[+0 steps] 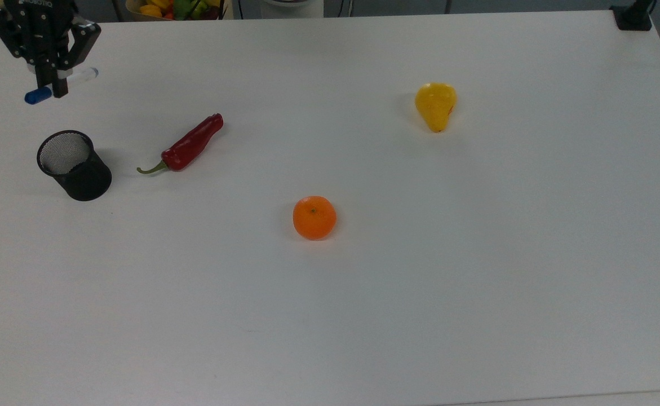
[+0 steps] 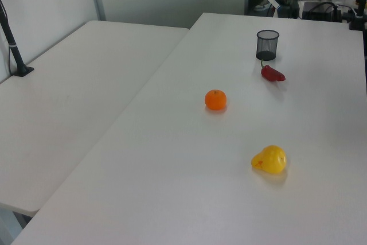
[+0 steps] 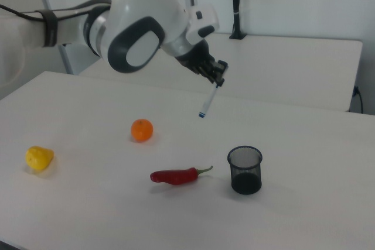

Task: Place marker
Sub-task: 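Lower the marker tip-first into the black mesh pen cup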

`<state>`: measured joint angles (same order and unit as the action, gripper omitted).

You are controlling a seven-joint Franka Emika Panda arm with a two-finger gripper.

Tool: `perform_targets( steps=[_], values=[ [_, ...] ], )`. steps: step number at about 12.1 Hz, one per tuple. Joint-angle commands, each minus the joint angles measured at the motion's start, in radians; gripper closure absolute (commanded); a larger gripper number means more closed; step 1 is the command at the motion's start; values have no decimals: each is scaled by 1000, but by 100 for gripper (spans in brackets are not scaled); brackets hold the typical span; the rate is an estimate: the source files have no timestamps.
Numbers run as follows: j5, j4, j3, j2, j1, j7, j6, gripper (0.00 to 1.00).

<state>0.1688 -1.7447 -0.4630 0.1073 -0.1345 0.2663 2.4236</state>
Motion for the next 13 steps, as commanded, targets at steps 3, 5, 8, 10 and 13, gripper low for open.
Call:
perform_targets(
  steps=[3, 5, 8, 10, 13],
  values=[
    [86, -88, -9, 67, 52, 24, 265, 100],
    [89, -113, -8, 97, 73, 24, 348, 100],
    [97, -113, -8, 149, 82, 24, 405, 100],
    [97, -134, -5, 172, 82, 24, 472, 100],
    [97, -156, 9, 209, 81, 16, 546, 100]
  ],
)
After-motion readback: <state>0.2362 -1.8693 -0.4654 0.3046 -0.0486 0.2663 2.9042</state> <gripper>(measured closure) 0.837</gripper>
